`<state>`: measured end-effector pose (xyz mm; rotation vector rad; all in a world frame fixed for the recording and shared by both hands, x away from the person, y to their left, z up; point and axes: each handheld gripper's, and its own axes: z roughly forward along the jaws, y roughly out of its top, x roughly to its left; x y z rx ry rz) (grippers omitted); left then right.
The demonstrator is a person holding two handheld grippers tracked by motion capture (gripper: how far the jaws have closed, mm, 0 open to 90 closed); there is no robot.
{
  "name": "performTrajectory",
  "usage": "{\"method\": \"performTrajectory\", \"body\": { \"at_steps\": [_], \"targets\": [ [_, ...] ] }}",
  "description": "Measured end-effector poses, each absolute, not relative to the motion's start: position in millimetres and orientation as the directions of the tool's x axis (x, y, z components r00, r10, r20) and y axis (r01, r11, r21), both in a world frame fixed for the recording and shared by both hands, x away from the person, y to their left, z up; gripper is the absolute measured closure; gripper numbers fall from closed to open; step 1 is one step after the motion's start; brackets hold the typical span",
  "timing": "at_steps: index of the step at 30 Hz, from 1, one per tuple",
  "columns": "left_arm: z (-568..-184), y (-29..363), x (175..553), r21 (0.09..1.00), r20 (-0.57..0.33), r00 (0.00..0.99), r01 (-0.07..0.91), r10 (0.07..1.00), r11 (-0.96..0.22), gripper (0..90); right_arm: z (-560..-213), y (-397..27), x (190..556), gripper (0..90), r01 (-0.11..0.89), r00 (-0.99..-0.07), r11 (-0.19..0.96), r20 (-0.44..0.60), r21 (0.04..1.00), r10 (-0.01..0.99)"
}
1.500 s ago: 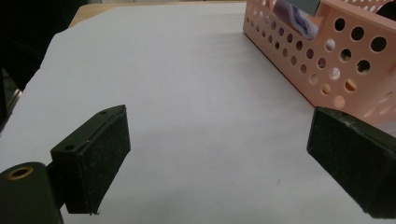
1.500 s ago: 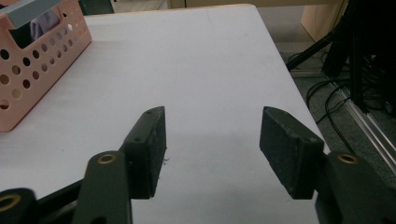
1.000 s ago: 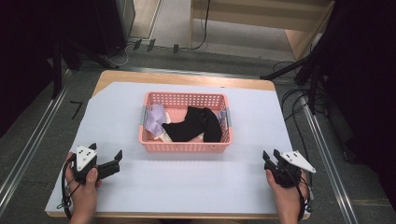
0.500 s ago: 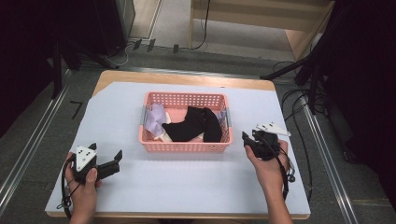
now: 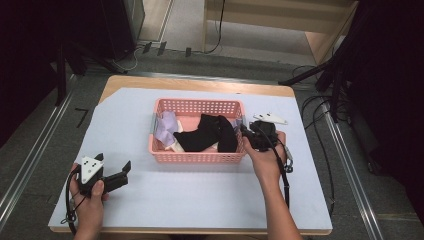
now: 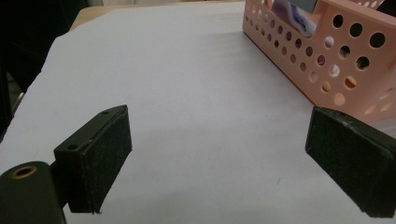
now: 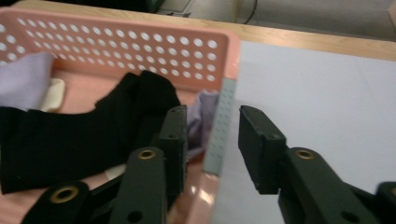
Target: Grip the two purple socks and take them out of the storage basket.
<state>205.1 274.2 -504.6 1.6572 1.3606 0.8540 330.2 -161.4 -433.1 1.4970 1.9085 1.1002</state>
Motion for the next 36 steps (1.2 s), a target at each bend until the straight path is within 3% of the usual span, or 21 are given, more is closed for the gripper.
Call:
{"method": "performTrajectory", "body": {
  "at_steps": [12, 16, 23, 32, 36],
  "targets": [
    [-505, 275, 206, 0.896, -0.004, 0.191, 0.437, 0.982, -0.082, 7.9, -440, -142, 361, 69.0, 0.583, -0.272, 0.059, 0.127, 0.810, 0.954],
    [-505, 275, 206, 0.895, -0.005, 0.191, 0.438, 0.982, -0.080, 7.9, -440, -137, 371, 63.9, 0.573, -0.261, 0.095, 0.071, 0.814, 0.963],
    [-505, 275, 206, 0.896, -0.004, 0.191, 0.437, 0.982, -0.081, 7.9, -448, -134, 378, 63.8, 0.580, -0.263, 0.124, 0.041, 0.805, 0.964],
    [-505, 276, 206, 0.893, -0.008, 0.191, 0.442, 0.982, -0.078, 7.9, -457, -123, 380, 70.3, 0.613, -0.321, 0.279, -0.090, 0.739, 0.943],
    [-505, 276, 206, 0.894, -0.012, 0.191, 0.443, 0.982, -0.075, 7.9, -459, -121, 379, 81.8, 0.592, -0.315, 0.320, -0.152, 0.740, 0.937]
  ]
}}
